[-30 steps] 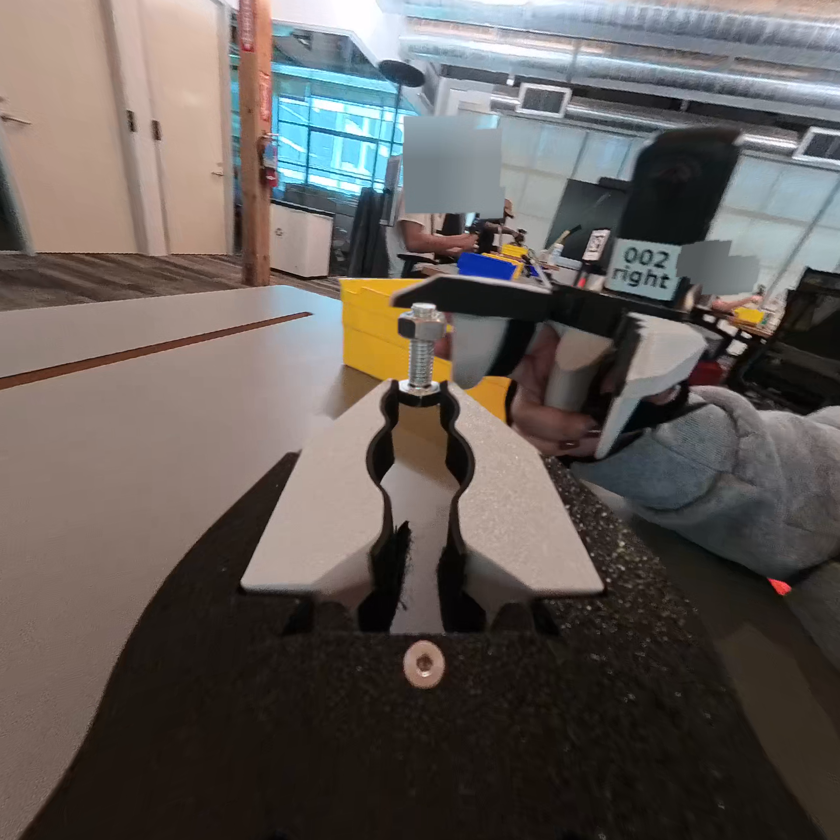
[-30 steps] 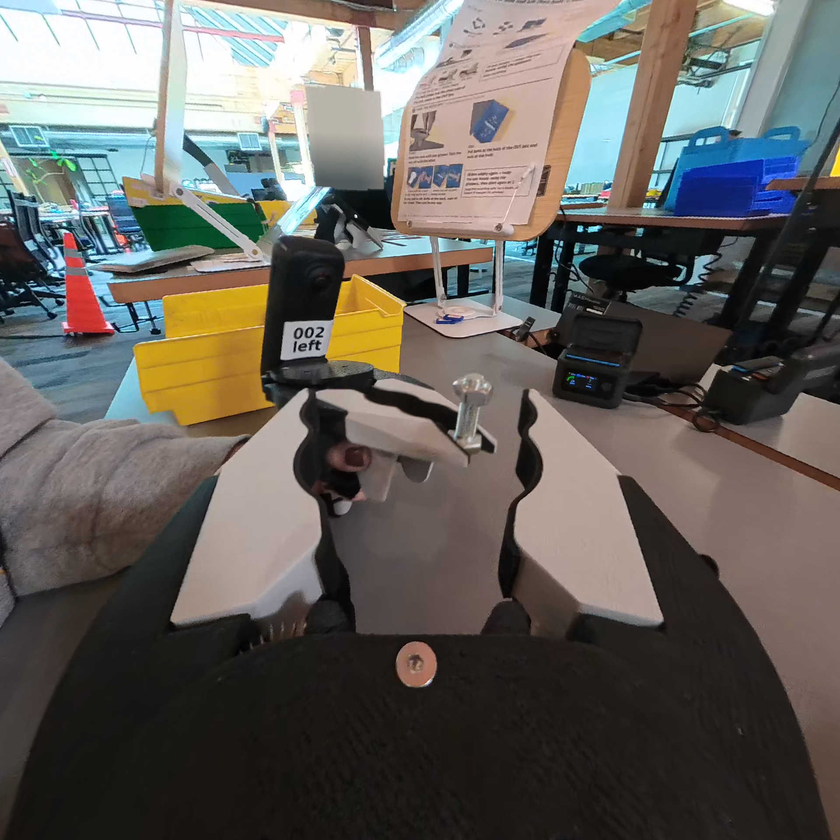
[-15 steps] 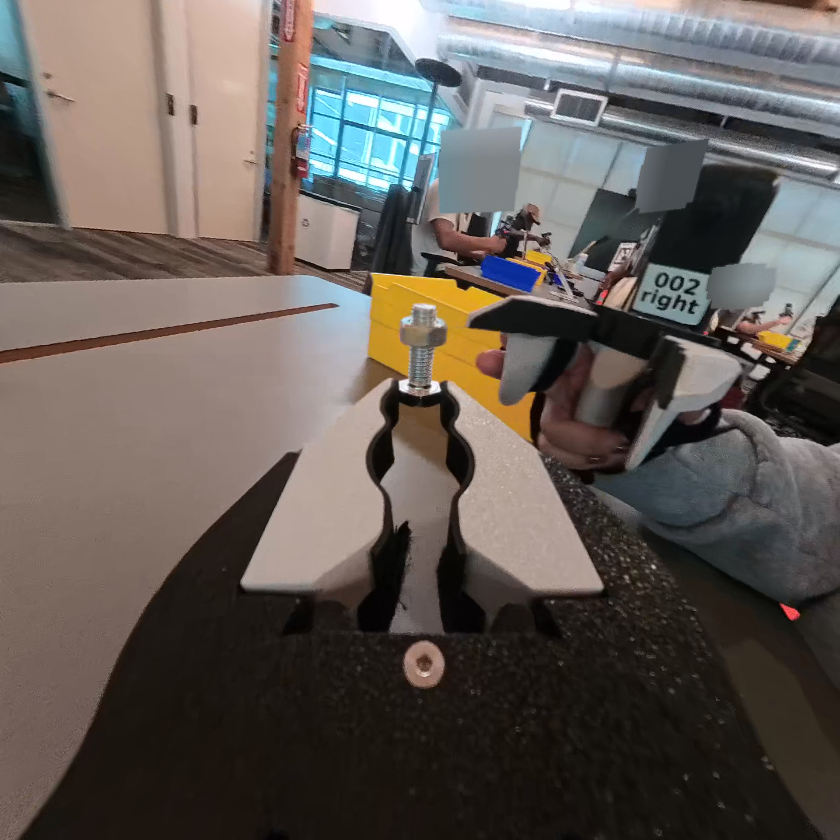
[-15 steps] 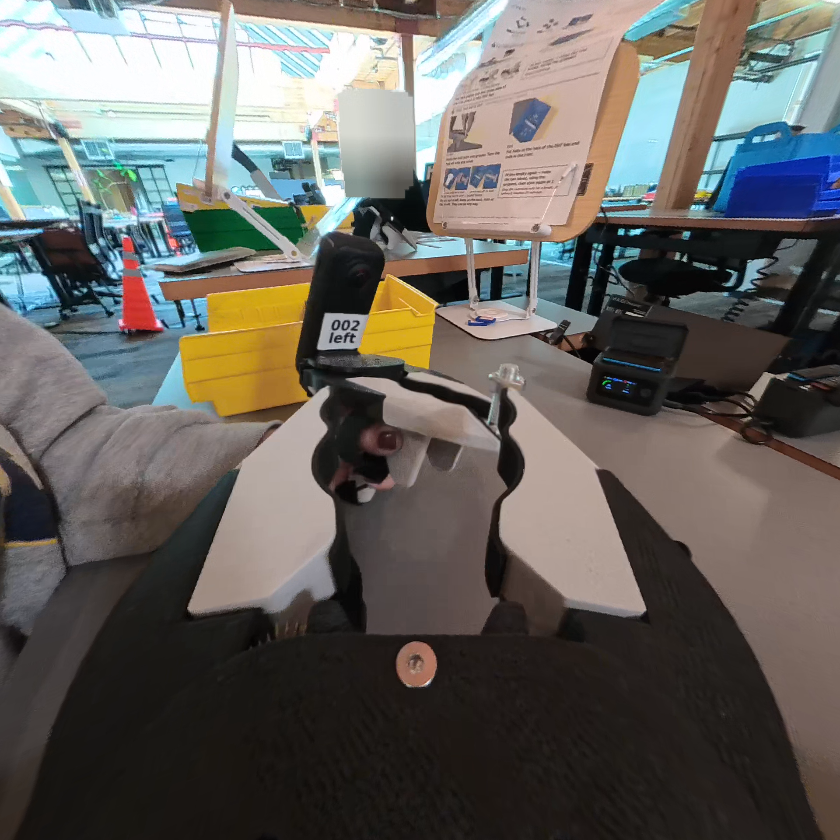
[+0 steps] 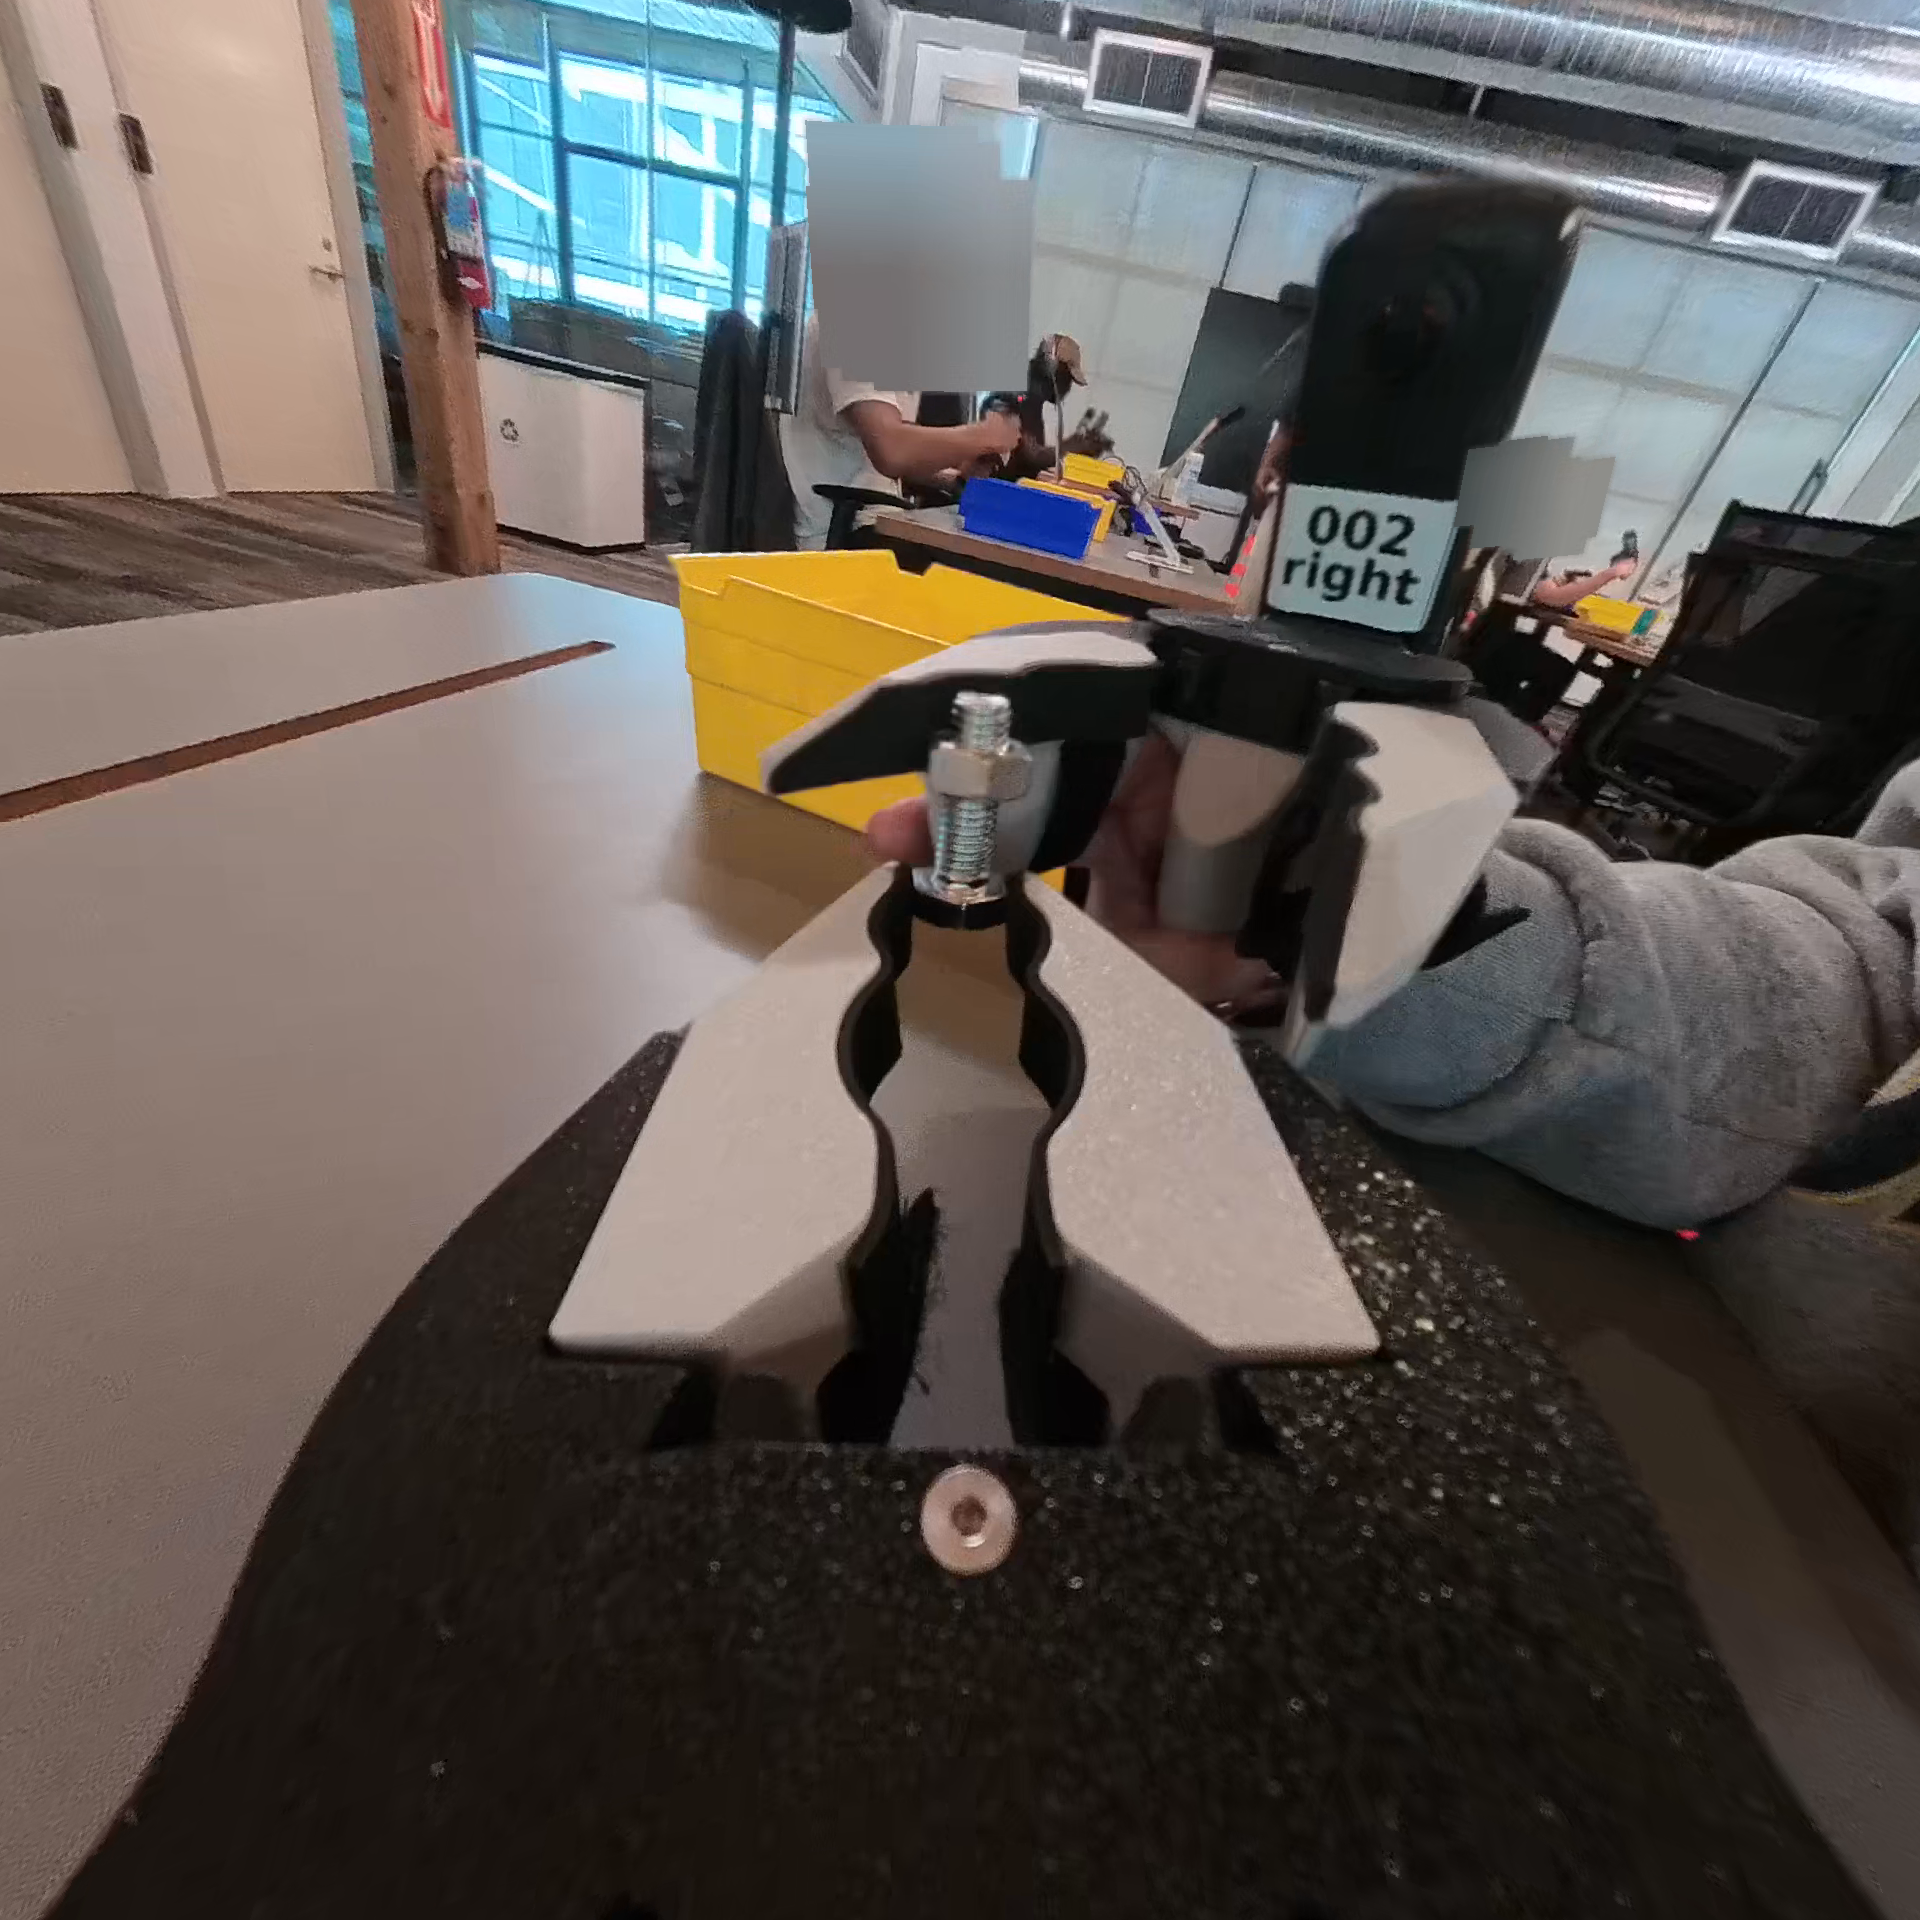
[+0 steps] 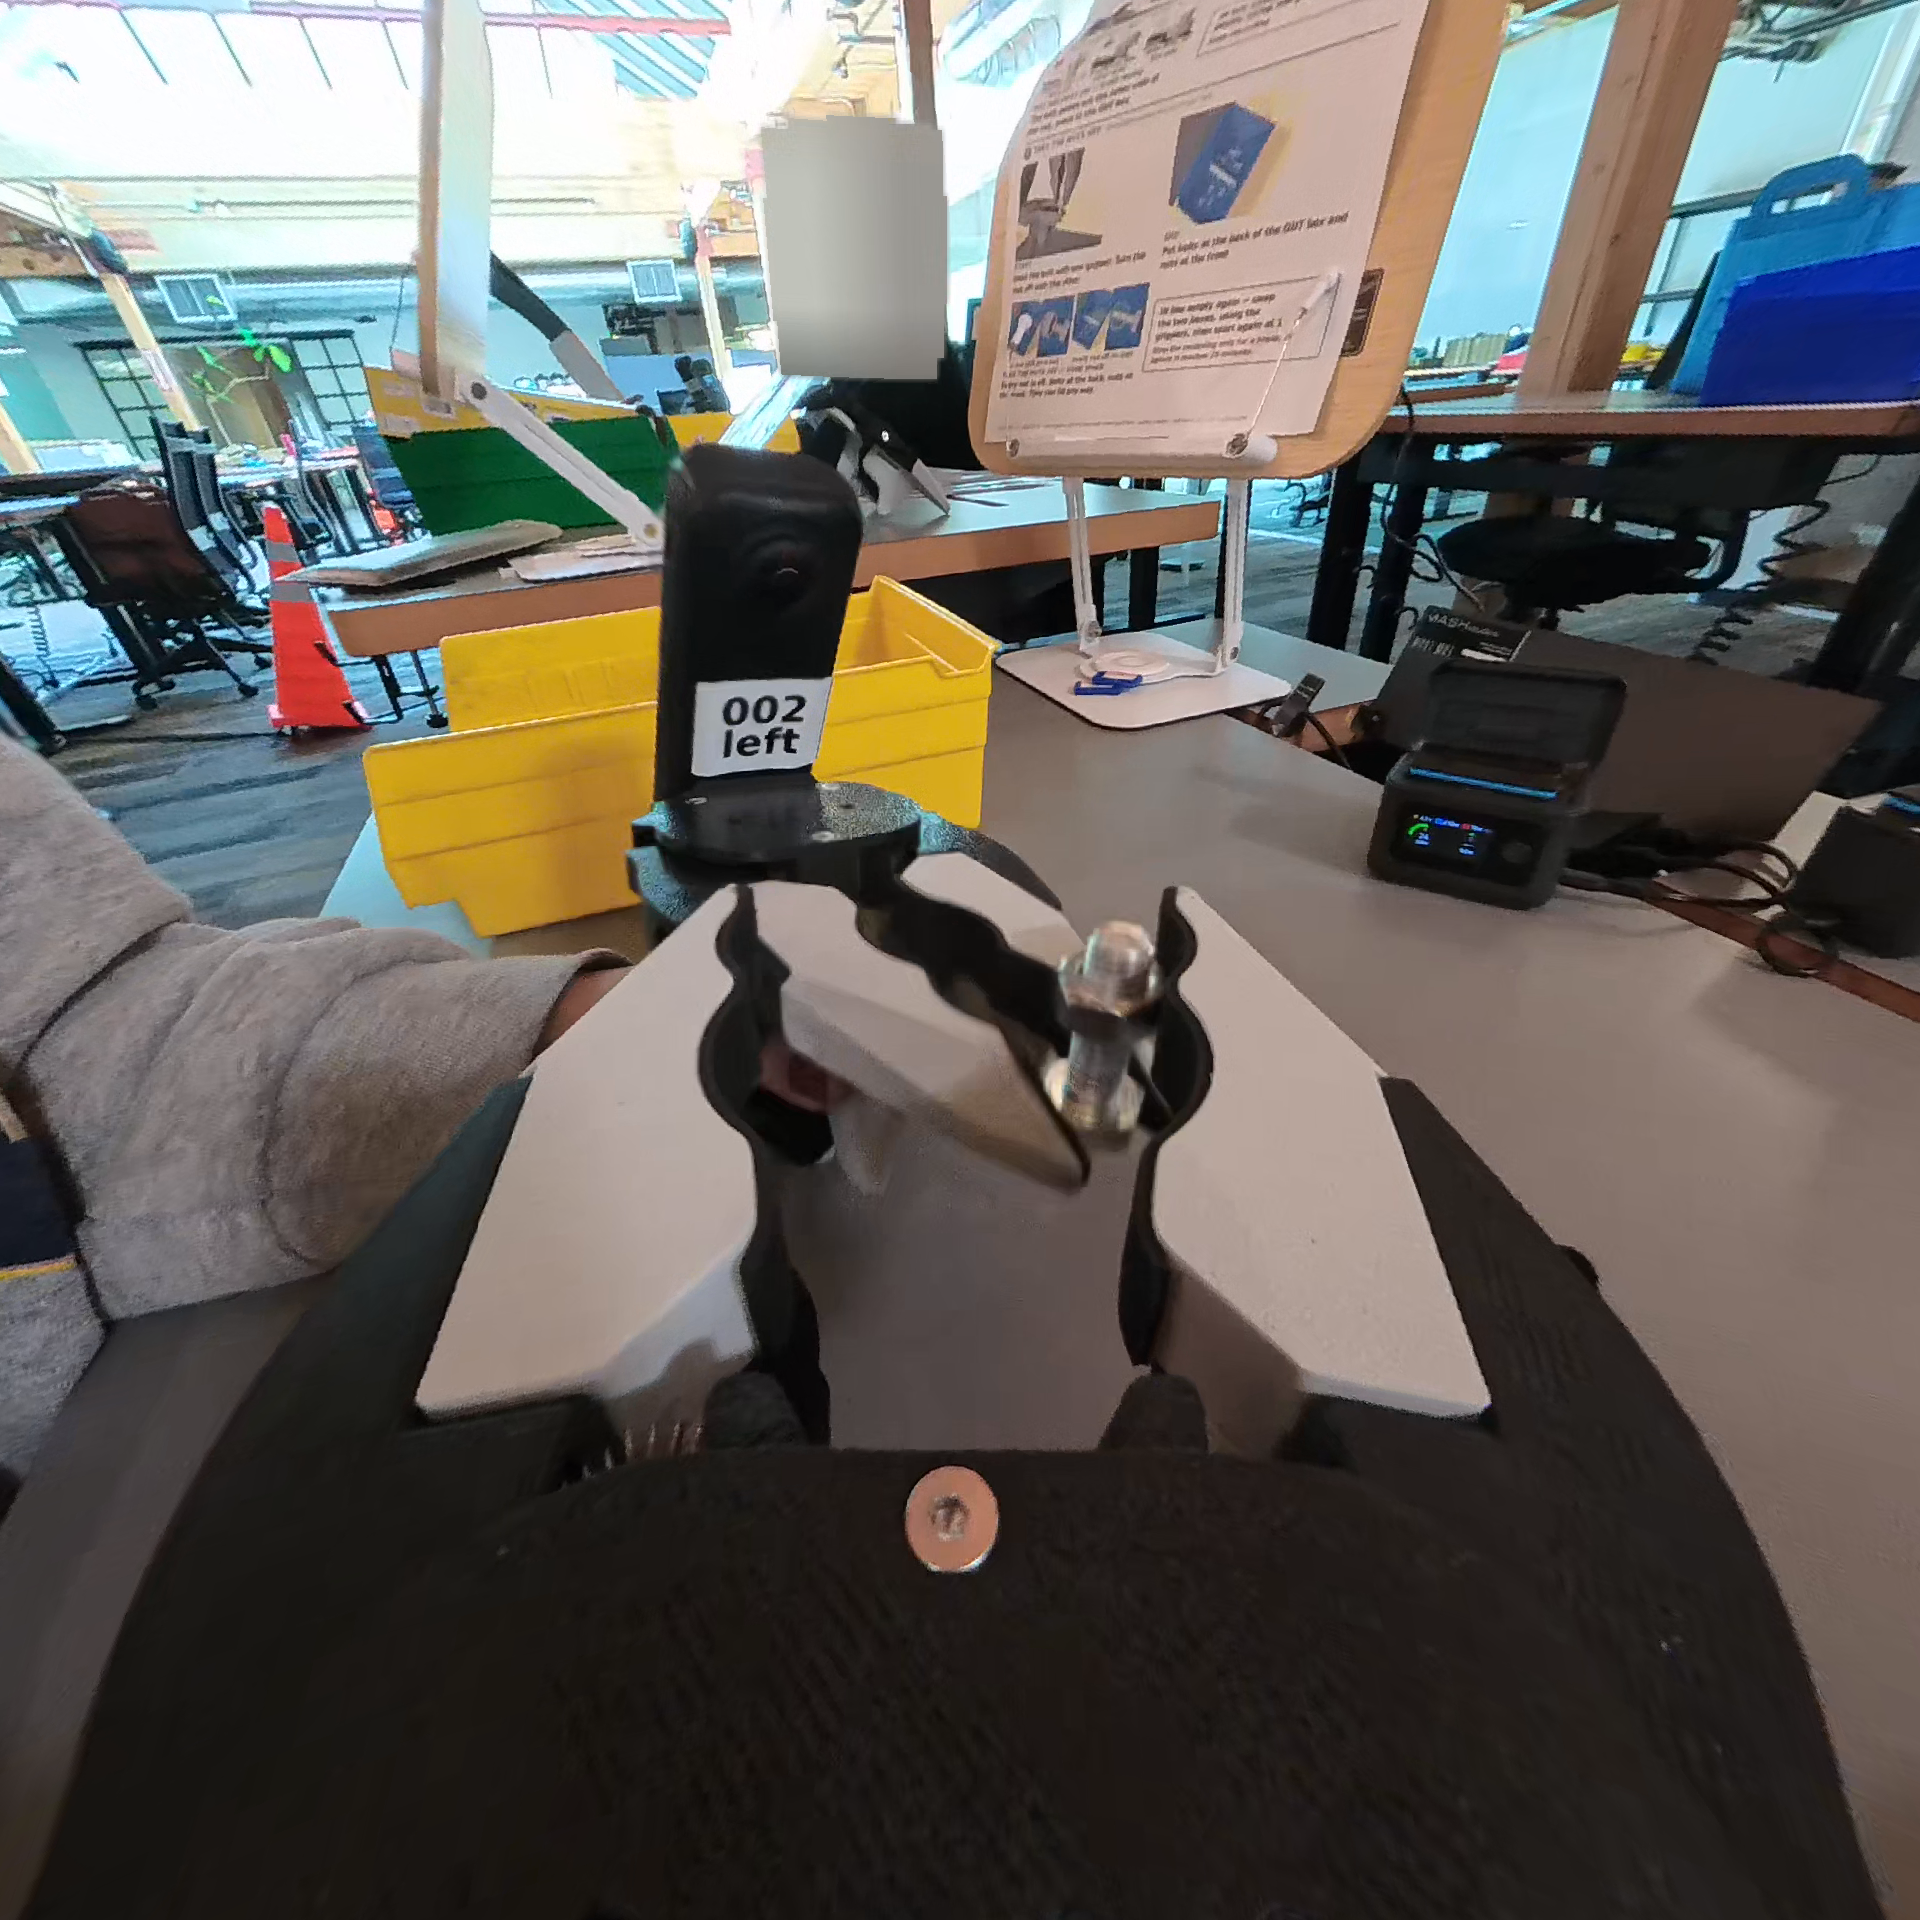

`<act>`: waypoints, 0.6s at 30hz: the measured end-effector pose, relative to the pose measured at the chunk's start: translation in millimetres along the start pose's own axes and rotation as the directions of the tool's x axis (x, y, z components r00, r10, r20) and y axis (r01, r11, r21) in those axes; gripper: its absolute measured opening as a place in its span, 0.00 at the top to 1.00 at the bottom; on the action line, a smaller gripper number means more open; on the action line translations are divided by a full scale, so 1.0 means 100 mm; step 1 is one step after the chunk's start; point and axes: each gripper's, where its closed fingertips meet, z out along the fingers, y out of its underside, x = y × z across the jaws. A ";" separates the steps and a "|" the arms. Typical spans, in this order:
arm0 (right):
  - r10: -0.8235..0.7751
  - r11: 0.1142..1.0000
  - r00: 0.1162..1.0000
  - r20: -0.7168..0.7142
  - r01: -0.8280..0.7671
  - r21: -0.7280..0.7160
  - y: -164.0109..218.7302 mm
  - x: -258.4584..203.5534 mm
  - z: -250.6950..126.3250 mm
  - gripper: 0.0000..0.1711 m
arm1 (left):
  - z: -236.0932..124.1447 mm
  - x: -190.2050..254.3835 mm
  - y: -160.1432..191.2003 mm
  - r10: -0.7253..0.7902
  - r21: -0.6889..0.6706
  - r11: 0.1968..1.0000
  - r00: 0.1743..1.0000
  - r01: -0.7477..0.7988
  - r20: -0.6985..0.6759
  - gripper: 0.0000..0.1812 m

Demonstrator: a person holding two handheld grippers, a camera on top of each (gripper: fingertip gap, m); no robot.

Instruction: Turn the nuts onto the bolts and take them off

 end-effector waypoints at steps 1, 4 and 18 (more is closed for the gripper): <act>0.000 1.000 1.000 -0.012 0.000 0.005 -0.01 0.02 -0.03 0.55 | -0.04 -0.06 -0.02 -0.010 0.009 1.000 1.000 0.010 0.025 0.91; -0.002 1.000 1.000 -0.006 0.002 0.009 -0.01 0.02 -0.16 0.62 | -0.18 -0.29 -0.05 -0.042 0.033 0.999 0.991 0.039 0.125 0.91; 0.003 1.000 1.000 0.024 -0.003 -0.010 0.01 -0.07 0.02 0.56 | -0.01 0.11 0.04 -0.025 -0.028 0.999 0.995 0.023 -0.096 0.91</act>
